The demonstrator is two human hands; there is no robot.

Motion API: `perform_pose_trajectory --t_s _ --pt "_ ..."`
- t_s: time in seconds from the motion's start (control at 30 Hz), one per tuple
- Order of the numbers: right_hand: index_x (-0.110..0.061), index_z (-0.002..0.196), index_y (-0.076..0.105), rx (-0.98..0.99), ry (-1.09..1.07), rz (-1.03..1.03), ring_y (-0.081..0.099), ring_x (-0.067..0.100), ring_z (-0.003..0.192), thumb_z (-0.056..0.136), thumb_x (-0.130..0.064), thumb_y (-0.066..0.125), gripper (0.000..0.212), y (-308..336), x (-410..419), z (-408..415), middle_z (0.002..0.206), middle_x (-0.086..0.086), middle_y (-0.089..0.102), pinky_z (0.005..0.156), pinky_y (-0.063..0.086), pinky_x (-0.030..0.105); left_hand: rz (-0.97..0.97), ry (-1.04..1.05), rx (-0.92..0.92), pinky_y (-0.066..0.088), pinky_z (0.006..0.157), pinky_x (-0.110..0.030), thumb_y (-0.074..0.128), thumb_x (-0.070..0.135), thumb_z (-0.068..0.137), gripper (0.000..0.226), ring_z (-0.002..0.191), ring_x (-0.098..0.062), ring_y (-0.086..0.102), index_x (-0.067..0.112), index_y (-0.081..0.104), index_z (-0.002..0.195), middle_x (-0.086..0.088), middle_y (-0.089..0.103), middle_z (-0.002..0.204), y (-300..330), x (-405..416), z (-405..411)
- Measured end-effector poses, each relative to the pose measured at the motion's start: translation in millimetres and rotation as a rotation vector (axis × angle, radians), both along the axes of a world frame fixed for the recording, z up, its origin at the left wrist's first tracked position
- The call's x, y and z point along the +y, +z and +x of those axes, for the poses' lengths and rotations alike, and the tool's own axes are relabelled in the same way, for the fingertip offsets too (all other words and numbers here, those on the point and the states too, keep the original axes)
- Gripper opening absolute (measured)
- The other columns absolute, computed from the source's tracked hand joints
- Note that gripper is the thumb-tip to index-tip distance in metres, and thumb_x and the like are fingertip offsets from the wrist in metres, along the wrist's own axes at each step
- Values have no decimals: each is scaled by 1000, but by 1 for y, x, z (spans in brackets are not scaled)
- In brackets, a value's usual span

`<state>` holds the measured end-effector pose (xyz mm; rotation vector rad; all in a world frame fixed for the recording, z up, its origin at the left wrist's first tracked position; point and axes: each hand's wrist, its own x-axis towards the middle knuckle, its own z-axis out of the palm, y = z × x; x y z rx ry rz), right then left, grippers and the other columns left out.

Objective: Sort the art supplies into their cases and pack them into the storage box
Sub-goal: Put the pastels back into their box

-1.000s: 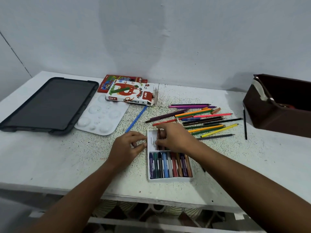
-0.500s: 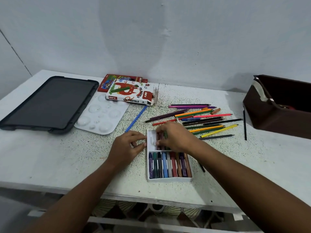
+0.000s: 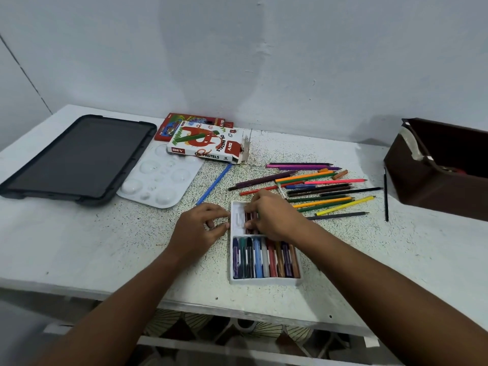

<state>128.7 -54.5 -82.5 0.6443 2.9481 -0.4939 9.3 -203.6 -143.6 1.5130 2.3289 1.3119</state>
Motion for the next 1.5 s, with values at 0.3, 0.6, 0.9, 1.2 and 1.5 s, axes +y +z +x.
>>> perform_pose_trajectory --t_s 0.3,0.6,0.9,1.2,1.5 --pt "-22 129 56 167 -154 -261 55 9 95 94 -24 58 36 20 24 14 123 -2 60 85 42 23 -16 17 -5 41 67 -4 82 15 74 28 69 -8 59 21 76 101 17 67 99 0 0 0" --pt "-15 113 67 99 -554 201 59 32 106 86 -3 56 31 13 173 59 118 14 64 87 49 36 -52 78 -26 43 66 -8 80 17 77 24 66 -16 60 25 77 100 30 61 96 3 2 3" --pt "-25 106 67 57 -495 219 60 29 87 91 -10 56 25 -6 214 85 104 10 66 69 52 35 -1 67 -65 41 59 -8 69 35 72 25 64 -9 57 28 77 95 21 68 97 0 3 2" --pt "-20 106 68 32 -403 276 58 30 94 90 -9 59 21 -5 222 81 109 11 56 73 46 31 10 67 -53 48 61 -16 71 34 73 23 66 -14 60 29 77 94 27 63 105 -1 3 1" --pt "-19 109 60 -70 -329 265 54 27 98 87 -6 59 26 0 223 82 110 8 61 73 43 32 -4 63 -36 49 61 -19 74 32 75 22 66 -14 61 27 77 96 19 69 98 -3 3 1"
